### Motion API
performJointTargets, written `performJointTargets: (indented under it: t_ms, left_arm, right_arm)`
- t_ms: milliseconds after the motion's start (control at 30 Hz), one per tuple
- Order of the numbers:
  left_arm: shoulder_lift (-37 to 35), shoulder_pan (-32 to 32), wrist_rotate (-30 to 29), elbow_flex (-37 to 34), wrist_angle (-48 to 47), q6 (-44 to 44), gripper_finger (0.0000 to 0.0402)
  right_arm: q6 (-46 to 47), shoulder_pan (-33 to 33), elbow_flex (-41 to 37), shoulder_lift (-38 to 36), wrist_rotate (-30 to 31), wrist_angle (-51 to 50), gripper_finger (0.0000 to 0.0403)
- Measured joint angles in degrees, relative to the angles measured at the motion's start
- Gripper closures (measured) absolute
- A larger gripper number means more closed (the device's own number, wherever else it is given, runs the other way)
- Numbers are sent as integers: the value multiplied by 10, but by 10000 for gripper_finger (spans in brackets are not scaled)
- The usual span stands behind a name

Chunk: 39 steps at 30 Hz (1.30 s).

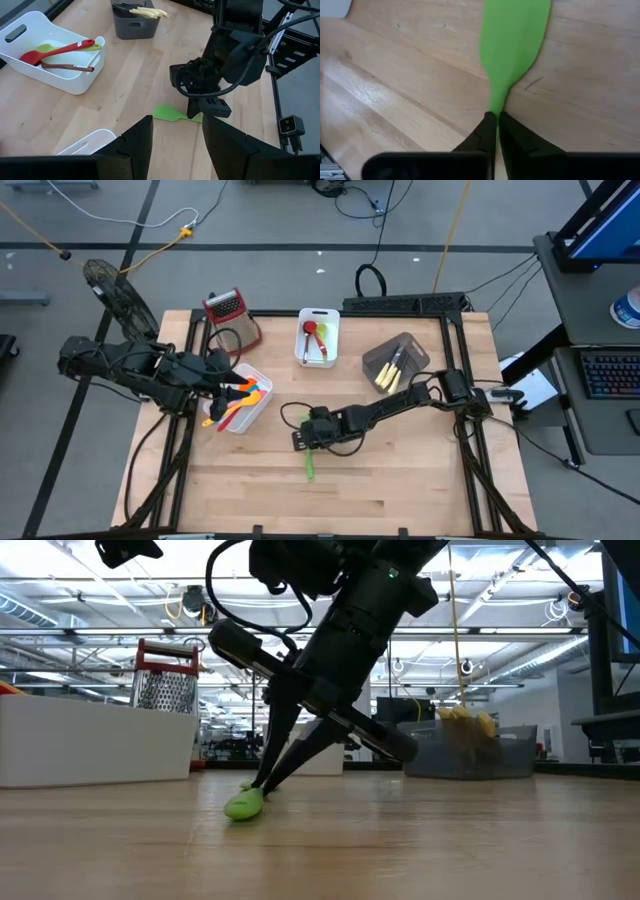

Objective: Pick & Place Kitchen Items
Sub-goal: Put the green spatula into the bottom white bin

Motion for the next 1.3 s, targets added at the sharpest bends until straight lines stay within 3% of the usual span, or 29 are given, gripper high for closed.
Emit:
performJointTargets:
  t_ms: [633,800,1033,1300]
  left_arm:
    - [0,0,1,0,0,10,224]
    - [0,0,11,0,0,11,224]
    - [17,0,95,0,0,-1,224]
    - [116,-20,108,0,16,-79,224]
  right_arm:
    - [25,13,-1,-15,2,-63,401]
    - [-1,15,-3,-63,58,-68,402]
    - [-112,14,-6,-141,153,-86,402]
    - [-266,36,-12,-250,297,-89,401]
